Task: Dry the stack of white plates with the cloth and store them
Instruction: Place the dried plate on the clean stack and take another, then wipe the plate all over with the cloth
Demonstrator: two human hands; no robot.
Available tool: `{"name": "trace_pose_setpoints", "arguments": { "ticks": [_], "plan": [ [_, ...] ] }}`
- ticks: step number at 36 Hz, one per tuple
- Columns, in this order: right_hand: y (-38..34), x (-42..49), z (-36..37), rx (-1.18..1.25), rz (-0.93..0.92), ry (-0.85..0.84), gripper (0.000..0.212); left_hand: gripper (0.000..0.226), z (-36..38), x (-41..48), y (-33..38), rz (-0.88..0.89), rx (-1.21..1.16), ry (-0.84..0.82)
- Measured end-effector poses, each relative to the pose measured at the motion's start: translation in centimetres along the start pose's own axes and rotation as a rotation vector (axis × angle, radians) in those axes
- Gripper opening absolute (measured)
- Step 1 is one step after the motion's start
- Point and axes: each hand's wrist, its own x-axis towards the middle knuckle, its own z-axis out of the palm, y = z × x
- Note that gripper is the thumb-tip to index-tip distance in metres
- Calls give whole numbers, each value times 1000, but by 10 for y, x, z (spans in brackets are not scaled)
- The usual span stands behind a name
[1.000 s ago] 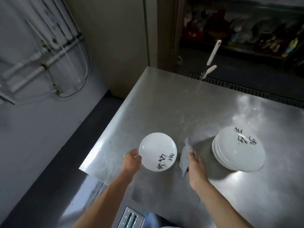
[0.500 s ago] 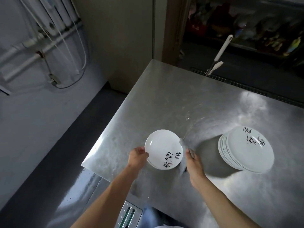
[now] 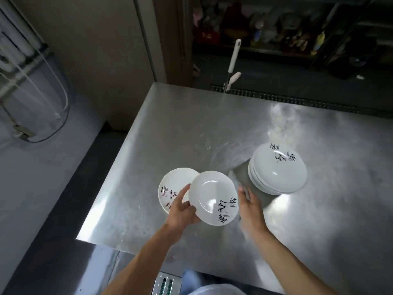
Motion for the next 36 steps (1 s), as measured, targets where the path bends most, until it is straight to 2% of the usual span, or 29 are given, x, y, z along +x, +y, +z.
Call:
{"name": "trace_pose_setpoints", "arguments": {
  "ticks": [7,9,12,17,21,25,28,30,34,36],
  "plan": [
    [35,-18,-61,-368,-22,-61,36,69,61,-10,-35,-55,91,-224],
    [55,-27,-73,-481,-64,-142,43,73,76,-11,-48,-109,95,-205],
    [85,-39,-85,-679,-30,-253,42,75,98,-12,-65,-165,165,-155],
    [107,-35,-83,-891,-30,-299,49,74,120,-22,-79,-217,211,-137],
    [104,-26,-79,-936,-241,-382,48,74,124,-20,-81,-239,115,-93],
    [105,-34,-88,-892,-314,-580,41,78,114,-10,-81,-246,76,-80],
    [110,-42,-100,-911,-524,-618,34,77,106,-5,-78,-260,73,-91],
    [117,-42,-107,-936,-582,-612,34,76,102,-5,-76,-262,66,-94],
    [124,-33,-114,-1057,-351,-618,63,72,98,-9,-77,-255,86,-89],
    [122,-24,-110,-1043,-234,-612,63,72,97,-11,-80,-257,109,-81]
  ]
}}
